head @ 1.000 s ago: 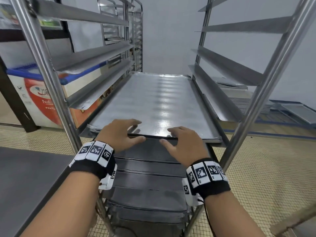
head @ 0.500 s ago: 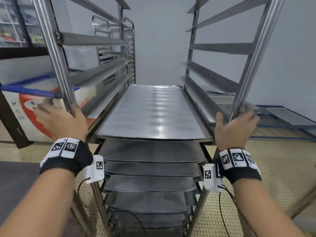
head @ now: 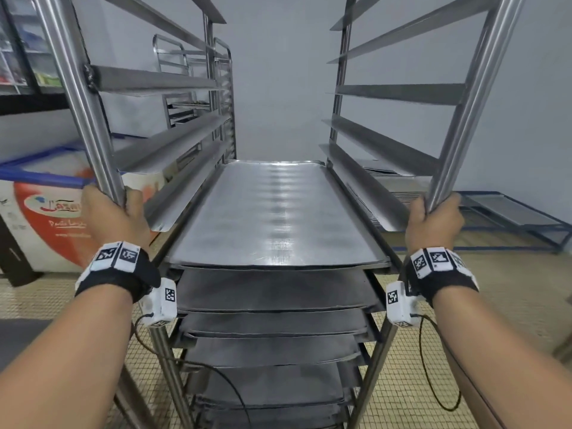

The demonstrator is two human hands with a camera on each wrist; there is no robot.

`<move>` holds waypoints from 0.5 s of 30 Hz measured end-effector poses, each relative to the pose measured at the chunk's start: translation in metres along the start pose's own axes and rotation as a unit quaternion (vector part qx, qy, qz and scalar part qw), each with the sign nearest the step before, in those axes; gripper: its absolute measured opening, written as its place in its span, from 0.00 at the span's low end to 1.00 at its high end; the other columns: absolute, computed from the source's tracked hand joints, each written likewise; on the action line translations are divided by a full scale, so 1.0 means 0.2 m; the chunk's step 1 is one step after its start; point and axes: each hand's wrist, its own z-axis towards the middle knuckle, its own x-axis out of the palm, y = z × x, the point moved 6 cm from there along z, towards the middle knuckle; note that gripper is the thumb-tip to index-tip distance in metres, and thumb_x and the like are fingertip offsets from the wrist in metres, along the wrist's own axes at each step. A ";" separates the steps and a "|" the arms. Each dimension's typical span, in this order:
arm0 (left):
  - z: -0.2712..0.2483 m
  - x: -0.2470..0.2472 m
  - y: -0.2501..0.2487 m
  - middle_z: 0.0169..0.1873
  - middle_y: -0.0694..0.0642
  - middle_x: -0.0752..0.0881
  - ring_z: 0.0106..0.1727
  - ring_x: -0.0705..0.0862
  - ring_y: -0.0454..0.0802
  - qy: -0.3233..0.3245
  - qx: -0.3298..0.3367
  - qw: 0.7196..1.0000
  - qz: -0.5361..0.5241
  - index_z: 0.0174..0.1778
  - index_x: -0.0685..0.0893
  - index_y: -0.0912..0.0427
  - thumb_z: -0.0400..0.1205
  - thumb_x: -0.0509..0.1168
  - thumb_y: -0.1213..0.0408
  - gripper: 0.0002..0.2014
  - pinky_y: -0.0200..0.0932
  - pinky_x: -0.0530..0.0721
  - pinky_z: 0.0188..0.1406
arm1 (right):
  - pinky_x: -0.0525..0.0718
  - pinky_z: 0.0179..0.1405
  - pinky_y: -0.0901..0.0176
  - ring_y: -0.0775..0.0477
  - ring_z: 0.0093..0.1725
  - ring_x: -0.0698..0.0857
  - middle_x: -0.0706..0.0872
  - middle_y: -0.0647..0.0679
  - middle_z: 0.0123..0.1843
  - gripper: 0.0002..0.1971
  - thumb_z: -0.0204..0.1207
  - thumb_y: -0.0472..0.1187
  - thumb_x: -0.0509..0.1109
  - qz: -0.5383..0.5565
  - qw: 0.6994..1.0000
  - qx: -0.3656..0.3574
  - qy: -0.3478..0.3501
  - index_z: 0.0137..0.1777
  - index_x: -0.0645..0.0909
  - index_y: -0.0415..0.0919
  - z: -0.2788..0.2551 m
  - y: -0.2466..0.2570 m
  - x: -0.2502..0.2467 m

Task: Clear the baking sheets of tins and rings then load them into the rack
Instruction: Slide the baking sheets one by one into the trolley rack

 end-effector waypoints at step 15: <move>0.19 0.33 0.07 0.54 0.71 0.81 0.51 0.82 0.66 0.005 0.008 1.000 0.016 0.58 0.76 0.70 0.82 0.63 0.57 0.18 0.59 0.79 0.50 | 0.72 0.39 0.52 0.41 0.40 0.75 0.78 0.36 0.44 0.16 0.81 0.40 0.65 -0.017 0.999 0.019 -0.032 0.59 0.72 0.26 0.12 -0.07 0.31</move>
